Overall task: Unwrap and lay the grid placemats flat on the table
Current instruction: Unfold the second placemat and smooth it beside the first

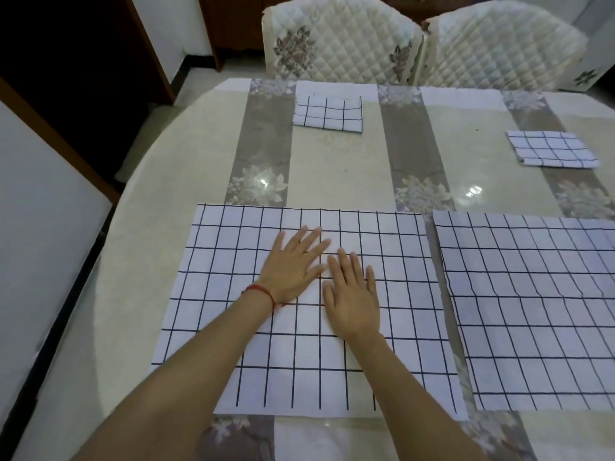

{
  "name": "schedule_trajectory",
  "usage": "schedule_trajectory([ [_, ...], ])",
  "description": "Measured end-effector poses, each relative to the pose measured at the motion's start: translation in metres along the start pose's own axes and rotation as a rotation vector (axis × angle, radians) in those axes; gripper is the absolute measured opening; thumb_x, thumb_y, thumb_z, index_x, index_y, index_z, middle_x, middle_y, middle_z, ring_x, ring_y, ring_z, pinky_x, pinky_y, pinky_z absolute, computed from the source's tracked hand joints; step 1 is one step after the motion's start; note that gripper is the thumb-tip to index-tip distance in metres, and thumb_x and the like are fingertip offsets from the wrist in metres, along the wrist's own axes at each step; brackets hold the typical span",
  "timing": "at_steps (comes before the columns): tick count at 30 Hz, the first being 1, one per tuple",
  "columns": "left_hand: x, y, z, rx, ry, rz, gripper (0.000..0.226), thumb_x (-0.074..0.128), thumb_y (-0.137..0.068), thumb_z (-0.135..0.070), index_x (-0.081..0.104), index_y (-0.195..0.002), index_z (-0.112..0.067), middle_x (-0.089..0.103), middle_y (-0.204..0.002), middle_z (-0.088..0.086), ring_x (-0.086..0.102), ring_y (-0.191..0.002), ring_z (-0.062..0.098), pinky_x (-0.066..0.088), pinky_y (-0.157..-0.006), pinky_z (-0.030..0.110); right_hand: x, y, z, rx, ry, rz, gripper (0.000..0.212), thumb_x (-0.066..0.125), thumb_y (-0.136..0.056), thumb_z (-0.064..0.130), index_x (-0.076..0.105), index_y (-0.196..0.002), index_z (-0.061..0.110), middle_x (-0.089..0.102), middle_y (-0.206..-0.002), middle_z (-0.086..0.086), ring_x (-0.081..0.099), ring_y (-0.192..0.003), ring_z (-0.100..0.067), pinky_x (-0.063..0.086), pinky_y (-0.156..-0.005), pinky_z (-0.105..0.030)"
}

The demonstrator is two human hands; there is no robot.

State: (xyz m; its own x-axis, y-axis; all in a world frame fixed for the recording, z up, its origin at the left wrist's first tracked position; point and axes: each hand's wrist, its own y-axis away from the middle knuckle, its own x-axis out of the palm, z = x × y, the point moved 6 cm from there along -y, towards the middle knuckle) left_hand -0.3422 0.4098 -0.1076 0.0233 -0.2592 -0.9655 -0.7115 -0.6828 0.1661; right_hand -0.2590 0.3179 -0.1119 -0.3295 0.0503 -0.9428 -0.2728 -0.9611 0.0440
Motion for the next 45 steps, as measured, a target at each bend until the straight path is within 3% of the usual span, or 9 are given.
schedule_trajectory([
  [7, -0.018, 0.034, 0.12, -0.655, 0.058, -0.119, 0.062, 0.018, -0.096, -0.047, 0.003, -0.148, -0.017, -0.003, -0.158, 0.008, -0.006, -0.146, 0.026, -0.002, -0.116, 0.055, 0.001, 0.0, 0.001, 0.003, 0.0, 0.005, 0.066, 0.001, -0.085, 0.044, 0.013, -0.147, 0.024, 0.005, -0.158, 0.005, -0.009, -0.14, -0.005, -0.011, -0.117, -0.036],
  [13, 0.015, 0.06, -0.023, -0.133, 0.014, -0.069, 0.055, 0.006, -0.097, -0.043, 0.036, -0.139, -0.024, 0.04, -0.147, 0.001, 0.037, -0.136, 0.021, 0.032, -0.107, 0.055, 0.0, 0.0, 0.0, 0.008, 0.019, 0.021, 0.066, -0.001, -0.085, 0.045, 0.012, -0.147, 0.024, 0.006, -0.158, 0.005, -0.011, -0.139, -0.004, -0.012, -0.115, -0.035],
  [19, 0.02, 0.109, 0.063, -0.473, 0.056, -0.117, 0.078, -0.006, -0.08, -0.065, 0.001, -0.147, -0.025, -0.007, -0.156, -0.002, -0.009, -0.144, 0.019, -0.007, -0.115, 0.046, 0.0, 0.001, 0.001, 0.017, 0.017, 0.031, 0.069, -0.004, -0.083, 0.046, 0.011, -0.147, 0.025, 0.005, -0.158, 0.005, -0.01, -0.14, -0.005, -0.01, -0.117, -0.037],
  [22, 0.011, 0.126, 0.067, -0.662, 0.086, -0.15, 0.08, -0.002, -0.08, -0.06, 0.009, -0.147, -0.016, 0.005, -0.157, 0.01, 0.002, -0.146, 0.029, 0.0, -0.115, 0.053, -0.001, 0.001, 0.001, 0.017, 0.029, 0.029, 0.07, -0.005, -0.082, 0.046, 0.012, -0.147, 0.025, 0.006, -0.158, 0.005, -0.004, -0.145, -0.011, -0.009, -0.117, -0.037],
  [26, 0.024, 0.123, -0.019, -0.28, -0.017, -0.123, 0.062, 0.006, -0.094, -0.052, 0.026, -0.143, -0.019, 0.033, -0.15, 0.008, 0.018, -0.14, 0.023, 0.007, -0.114, 0.048, -0.002, 0.001, 0.002, 0.016, 0.048, 0.028, 0.072, -0.005, -0.081, 0.046, 0.012, -0.147, 0.024, 0.007, -0.158, 0.004, -0.001, -0.146, -0.014, -0.007, -0.117, -0.039],
  [30, 0.037, 0.144, 0.001, -0.386, 0.001, -0.095, 0.066, 0.003, -0.091, -0.058, 0.018, -0.145, -0.023, 0.023, -0.154, 0.006, 0.018, -0.144, 0.026, -0.004, -0.112, 0.043, -0.003, 0.003, 0.002, 0.017, 0.045, 0.048, 0.074, -0.007, -0.079, 0.046, 0.011, -0.147, 0.025, 0.005, -0.158, 0.005, -0.003, -0.146, -0.013, -0.009, -0.116, -0.038],
  [33, 0.032, 0.163, 0.038, -0.507, 0.072, -0.145, 0.081, -0.009, -0.081, -0.069, 0.006, -0.147, -0.025, 0.004, -0.157, 0.005, -0.002, -0.144, 0.023, -0.012, -0.116, 0.042, -0.001, 0.003, 0.002, 0.018, 0.025, 0.072, 0.073, -0.007, -0.079, 0.047, 0.01, -0.147, 0.025, 0.002, -0.158, 0.005, -0.005, -0.145, -0.013, -0.01, -0.117, -0.038],
  [36, 0.023, 0.178, 0.052, -0.59, 0.174, -0.124, 0.102, -0.02, -0.065, -0.079, 0.001, -0.148, -0.023, -0.006, -0.157, 0.007, -0.009, -0.145, 0.025, -0.007, -0.116, 0.046, -0.003, 0.002, 0.003, 0.026, 0.059, 0.145, 0.057, 0.008, -0.093, 0.039, 0.009, -0.147, 0.022, 0.0, -0.158, 0.002, -0.005, -0.146, -0.016, -0.007, -0.118, -0.041],
  [45, -0.058, 0.236, 0.035, -0.518, 0.356, -0.314, 0.091, 0.011, -0.07, -0.066, 0.038, -0.139, -0.013, 0.032, -0.15, 0.011, 0.026, -0.141, 0.025, 0.022, -0.115, 0.039, -0.07, 0.054, 0.077, -0.124, -0.263, 0.002, 0.044, 0.041, -0.096, 0.026, 0.039, -0.138, 0.011, 0.033, -0.149, -0.01, 0.027, -0.14, -0.024, 0.021, -0.115, -0.038],
])
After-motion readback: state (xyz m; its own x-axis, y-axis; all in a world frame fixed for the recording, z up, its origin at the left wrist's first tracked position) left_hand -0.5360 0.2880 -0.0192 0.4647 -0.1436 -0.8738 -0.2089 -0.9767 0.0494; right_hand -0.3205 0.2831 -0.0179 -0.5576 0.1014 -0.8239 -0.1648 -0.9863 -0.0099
